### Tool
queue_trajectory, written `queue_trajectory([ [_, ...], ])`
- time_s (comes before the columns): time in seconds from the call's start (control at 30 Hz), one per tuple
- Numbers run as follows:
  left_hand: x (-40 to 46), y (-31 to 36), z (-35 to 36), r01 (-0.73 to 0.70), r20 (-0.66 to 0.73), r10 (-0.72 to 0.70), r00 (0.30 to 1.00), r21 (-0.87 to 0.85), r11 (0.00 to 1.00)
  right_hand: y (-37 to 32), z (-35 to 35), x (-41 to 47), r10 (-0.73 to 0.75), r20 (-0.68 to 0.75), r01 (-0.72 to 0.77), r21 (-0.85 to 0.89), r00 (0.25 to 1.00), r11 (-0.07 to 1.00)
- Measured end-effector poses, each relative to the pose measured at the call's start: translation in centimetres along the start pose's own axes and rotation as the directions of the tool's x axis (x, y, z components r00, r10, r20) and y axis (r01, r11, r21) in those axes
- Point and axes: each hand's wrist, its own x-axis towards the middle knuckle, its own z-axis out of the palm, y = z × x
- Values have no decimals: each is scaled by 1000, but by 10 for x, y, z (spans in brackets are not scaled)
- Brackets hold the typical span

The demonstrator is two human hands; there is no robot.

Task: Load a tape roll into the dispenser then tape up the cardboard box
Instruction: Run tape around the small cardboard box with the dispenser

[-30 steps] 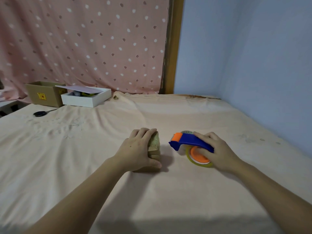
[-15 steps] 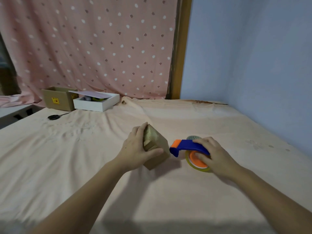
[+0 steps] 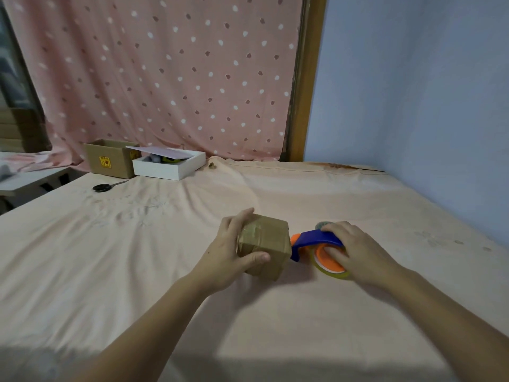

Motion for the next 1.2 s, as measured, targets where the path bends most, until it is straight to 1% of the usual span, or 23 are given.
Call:
queue_trajectory([
  [0.23, -7, -15, 7, 40, -44, -36, 998, 84, 996, -2, -2, 3, 13, 20, -13, -25, 1000, 1000],
  [0.33, -9, -13, 5, -14, -59, 24, 998, 152, 988, -4, -4, 3, 29, 26, -28, -28, 999, 999],
  [0.4, -11, -11, 7, -24, -80, 38, 996, 167, 986, -5, -4, 3, 32, 34, -31, -27, 999, 999],
  [0.5, -14, -8, 13, -8, -123, 18, 992, 77, 997, -8, -3, 2, 43, 44, -43, -20, 998, 999],
  [0.6, -17, -2, 18, -8, -131, 7, 991, -12, 1000, -12, -4, 2, 50, 41, -49, -23, 998, 999],
  [0.63, -18, -2, 19, 20, -117, -26, 993, -49, 999, -14, -5, 2, 55, 44, -54, -24, 998, 998],
  [0.67, -17, -5, 19, 82, -88, -91, 992, -101, 992, -15, -6, 2, 63, 47, -62, -24, 997, 998],
  [0.7, -16, -7, 17, 148, -40, -155, 987, -133, 980, -17, -8, 2, 70, 52, -69, -24, 996, 997],
  [0.73, -16, -10, 14, 190, 15, -190, 982, -144, 971, -18, -10, 2, 75, 61, -74, -22, 995, 997],
  [0.8, -15, -15, 10, 229, 137, -212, 968, -125, 965, -23, -18, 2, 74, 90, -71, -38, 993, 997],
  [0.83, -14, -16, 8, 229, 157, -208, 966, -130, 965, -28, -22, 2, 64, 98, -58, -64, 993, 996],
  [0.9, -12, -14, 3, 200, 111, -184, 977, -155, 967, -40, -31, 3, 17, 58, -11, -105, 998, 994],
  [0.93, -9, -13, -1, 185, 82, -173, 982, -174, 967, -49, -34, 4, -16, 10, 17, -92, 1000, 996],
  [0.97, -6, -10, -5, 174, 69, -164, 984, -177, 969, -61, -36, 5, -48, -41, 46, -43, 998, 998],
  [1.03, 3, -4, -15, 153, 74, -142, 987, -178, 972, -86, -32, 7, -81, -90, 93, 131, 993, 987],
  [1.07, 6, -2, -18, 123, 73, -112, 991, -173, 977, -97, -25, 9, -79, -67, 93, 236, 995, 967],
  [1.13, 11, 0, -20, 79, 80, -68, 995, -157, 984, -116, -6, 13, -64, 27, 47, 408, 998, 912],
  [1.2, 11, -3, -15, 78, 85, -65, 994, -162, 984, -125, 18, 15, -20, 69, -16, 483, 997, 876],
])
